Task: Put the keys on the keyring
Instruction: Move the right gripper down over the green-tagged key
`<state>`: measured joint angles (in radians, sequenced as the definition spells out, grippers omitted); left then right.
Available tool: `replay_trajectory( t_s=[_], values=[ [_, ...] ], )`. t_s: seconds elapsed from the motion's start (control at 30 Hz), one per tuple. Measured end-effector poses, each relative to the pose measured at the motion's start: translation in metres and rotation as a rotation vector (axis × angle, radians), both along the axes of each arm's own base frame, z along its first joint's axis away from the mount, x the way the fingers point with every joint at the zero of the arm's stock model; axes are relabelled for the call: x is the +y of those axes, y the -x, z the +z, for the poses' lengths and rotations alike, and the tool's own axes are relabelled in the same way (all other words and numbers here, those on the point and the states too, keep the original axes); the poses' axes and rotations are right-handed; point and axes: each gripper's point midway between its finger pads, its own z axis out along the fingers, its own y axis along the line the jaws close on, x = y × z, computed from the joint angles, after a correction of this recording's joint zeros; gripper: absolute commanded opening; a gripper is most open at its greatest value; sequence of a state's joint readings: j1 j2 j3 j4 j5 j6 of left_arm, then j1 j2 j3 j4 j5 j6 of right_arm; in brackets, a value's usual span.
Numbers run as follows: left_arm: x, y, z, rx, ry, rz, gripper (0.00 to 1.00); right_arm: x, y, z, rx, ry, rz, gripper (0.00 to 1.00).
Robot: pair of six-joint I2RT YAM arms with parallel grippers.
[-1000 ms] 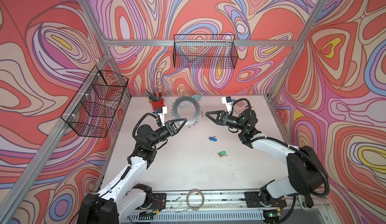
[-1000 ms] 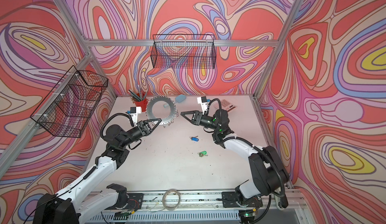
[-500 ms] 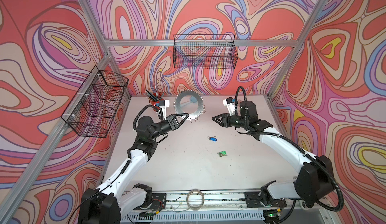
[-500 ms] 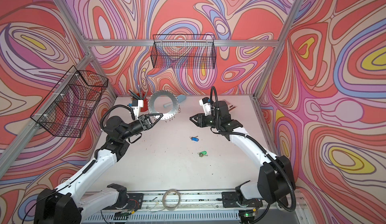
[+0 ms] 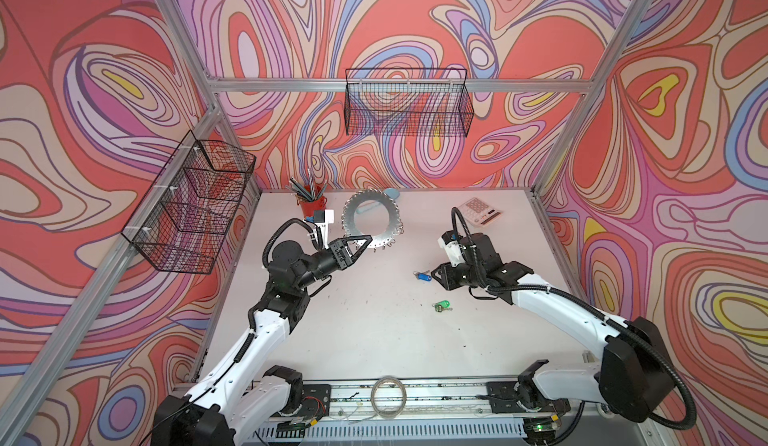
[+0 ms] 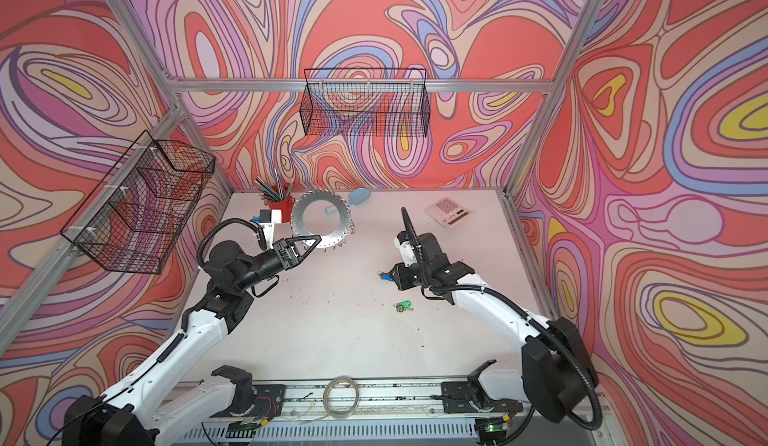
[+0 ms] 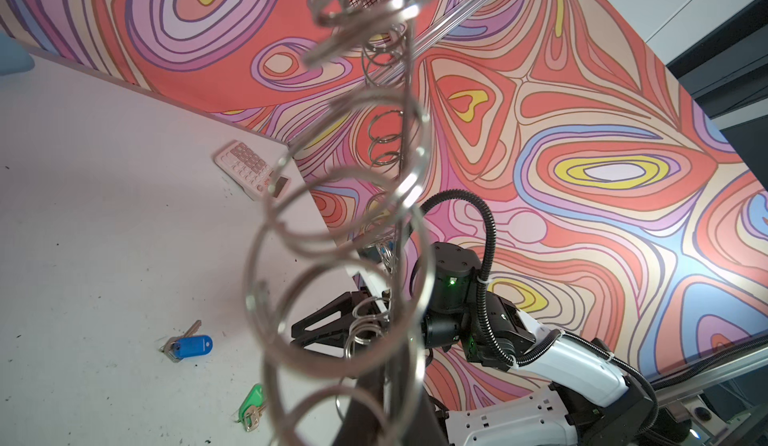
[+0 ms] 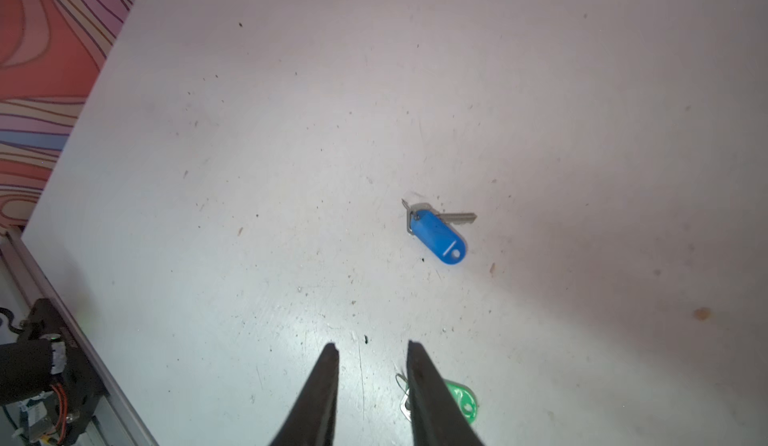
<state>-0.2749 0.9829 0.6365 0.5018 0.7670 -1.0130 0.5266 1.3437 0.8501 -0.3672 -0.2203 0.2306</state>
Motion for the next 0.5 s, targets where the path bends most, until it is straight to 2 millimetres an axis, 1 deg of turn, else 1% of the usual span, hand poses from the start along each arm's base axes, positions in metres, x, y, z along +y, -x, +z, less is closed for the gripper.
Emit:
replay_trajectory(
  t_s=[0.07,0.1,0.2,0.27,0.37,0.5],
  values=[
    [0.001,0.000,-0.004,0.010,-0.002,0.006,0.00,-0.002,0.004,-0.019,0.028,0.050,-0.004,0.30],
    [0.001,-0.001,-0.008,0.019,-0.004,0.010,0.00,-0.004,0.005,-0.024,0.036,0.066,-0.008,0.30],
    [0.003,-0.001,-0.026,0.062,-0.009,0.024,0.00,-0.007,0.003,-0.032,0.038,0.096,-0.023,0.29],
    [0.004,0.000,-0.032,0.080,-0.014,0.032,0.00,-0.008,0.001,-0.036,0.039,0.109,-0.029,0.30],
    [0.006,0.003,-0.032,0.084,-0.020,0.039,0.00,-0.009,0.002,-0.042,0.045,0.127,-0.034,0.33],
    [0.007,0.006,-0.031,0.067,-0.030,0.038,0.00,-0.006,0.014,-0.051,0.070,0.136,-0.028,0.34]
  ],
)
